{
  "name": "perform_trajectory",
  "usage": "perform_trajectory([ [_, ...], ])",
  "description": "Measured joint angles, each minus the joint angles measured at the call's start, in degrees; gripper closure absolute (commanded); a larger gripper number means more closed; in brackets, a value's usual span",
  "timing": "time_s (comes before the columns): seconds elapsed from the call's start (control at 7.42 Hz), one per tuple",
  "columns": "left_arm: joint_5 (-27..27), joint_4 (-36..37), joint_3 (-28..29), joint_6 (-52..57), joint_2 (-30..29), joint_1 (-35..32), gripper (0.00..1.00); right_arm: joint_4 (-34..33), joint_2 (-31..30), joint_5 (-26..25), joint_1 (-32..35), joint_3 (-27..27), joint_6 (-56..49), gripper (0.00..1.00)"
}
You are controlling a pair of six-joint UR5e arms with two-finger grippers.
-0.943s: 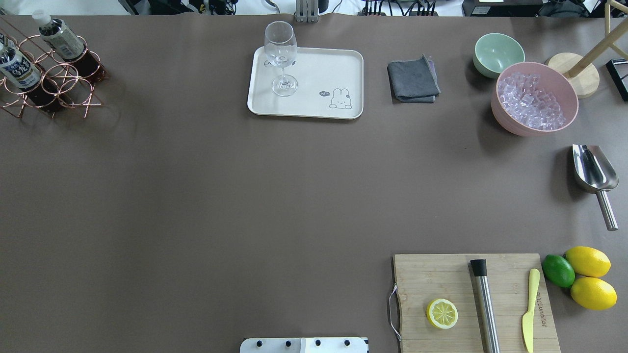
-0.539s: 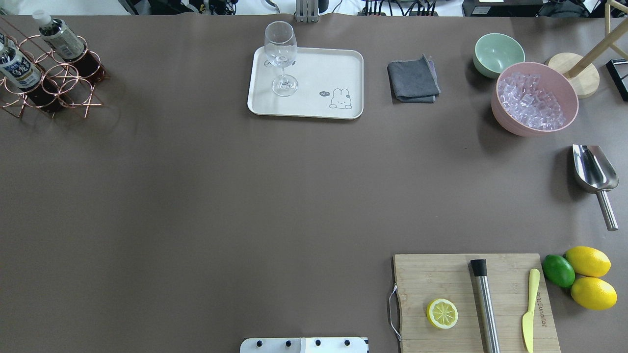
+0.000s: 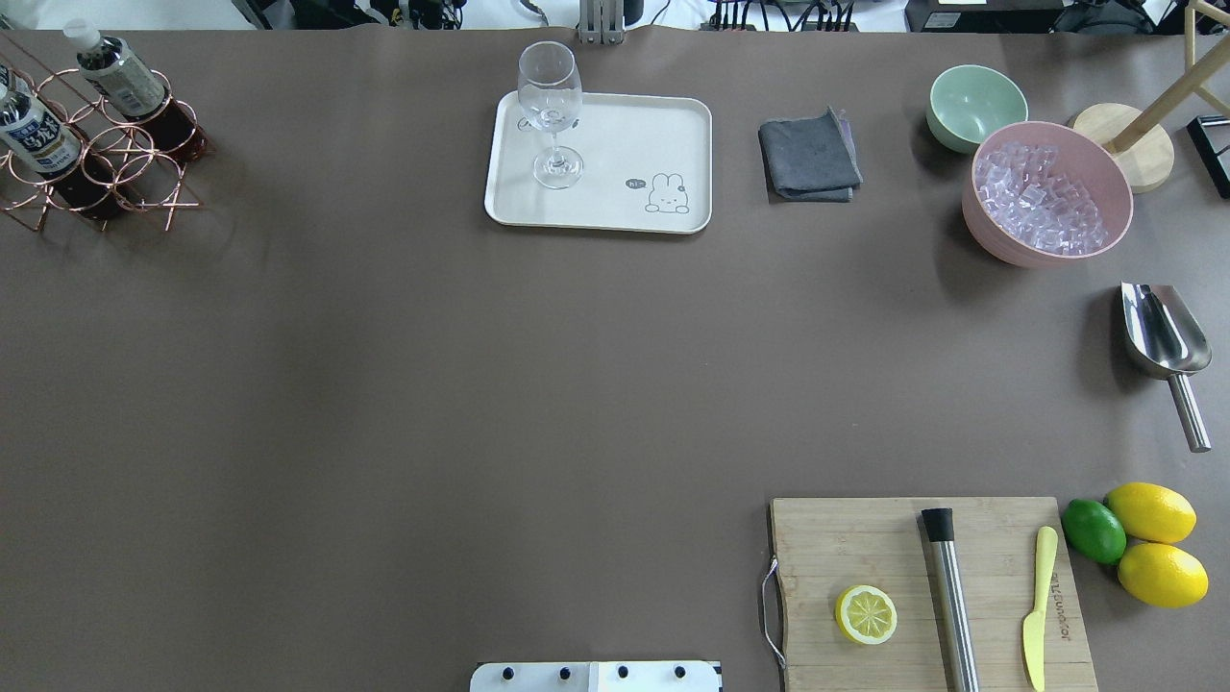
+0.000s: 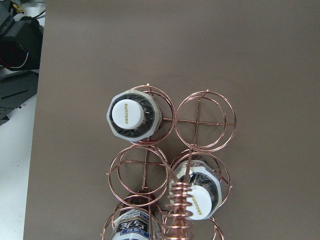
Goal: Take tea from basket to plate
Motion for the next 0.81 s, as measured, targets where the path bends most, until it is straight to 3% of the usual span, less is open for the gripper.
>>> perform_trajectory([
  [0.27,-0.44,-0.59,0.55,0.52,0.0,0.04,0.28,0.0,0.0,0.0,0.0,-0.01,0.0,0.0],
  [0.54,-0.84,-0.65,0.36,0.66,0.33,-0.16,0.54,0.0,0.0,-0.01,0.0,-0.07,0.0,0.0],
  [0.67,-1.02,-0.66,0.23,0.65,0.5,-0.42,1.0,0.0,0.0,-0.01,0.0,-0.08,0.0,0.0],
  [0.81,-1.48,-0.66,0.08,0.65,0.89,-0.65,1.0,0.0,0.0,-0.01,0.0,-0.09,0.0,0.0],
])
